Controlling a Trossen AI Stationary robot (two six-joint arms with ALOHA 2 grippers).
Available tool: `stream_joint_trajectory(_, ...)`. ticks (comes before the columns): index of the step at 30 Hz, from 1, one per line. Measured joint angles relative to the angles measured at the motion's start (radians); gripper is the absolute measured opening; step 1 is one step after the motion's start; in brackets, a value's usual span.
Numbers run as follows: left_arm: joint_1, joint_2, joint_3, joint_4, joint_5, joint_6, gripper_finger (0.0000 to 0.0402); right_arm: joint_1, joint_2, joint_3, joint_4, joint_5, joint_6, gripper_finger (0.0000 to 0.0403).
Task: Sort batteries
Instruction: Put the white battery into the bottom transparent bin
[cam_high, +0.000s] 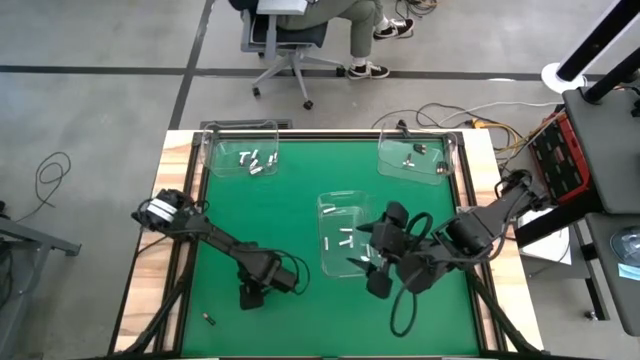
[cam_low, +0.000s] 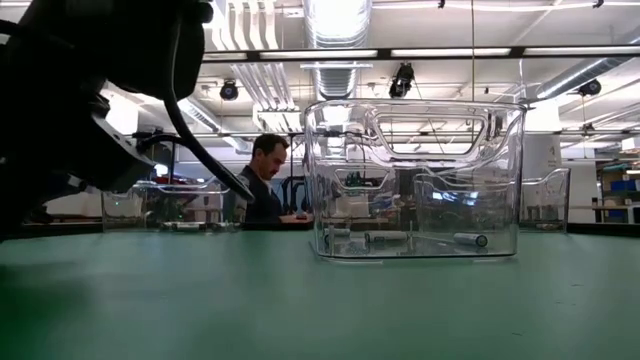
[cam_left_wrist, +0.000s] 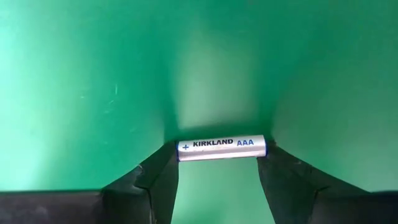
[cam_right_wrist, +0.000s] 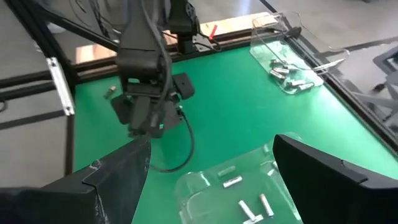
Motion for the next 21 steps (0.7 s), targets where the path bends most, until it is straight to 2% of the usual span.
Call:
stream_joint_trajectory(4,0.000,0.000,-0.004,0.005,-0.001,0.043,0.0191,0.018,-0.008,0.000,0.002,0.000,0.016,0.0337)
stream_joint_trajectory(11,0.001,-0.026,-0.004,0.007,-0.009,0.109,0.0237,0.018,-0.013,0.000,0.002,0.000,0.006,0.0343)
stream_joint_trajectory(16,-0.002,-0.096,0.030,-0.093,-0.106,0.243,0.0246,0.018,-0.021,0.000,0.003,0.000,-0.011,0.0343)
stream_joint_trajectory(21,-0.030,-0.197,0.041,-0.090,-0.163,0.424,0.0237,0.024,-0.020,0.000,0.005,0.000,0.007,0.0343)
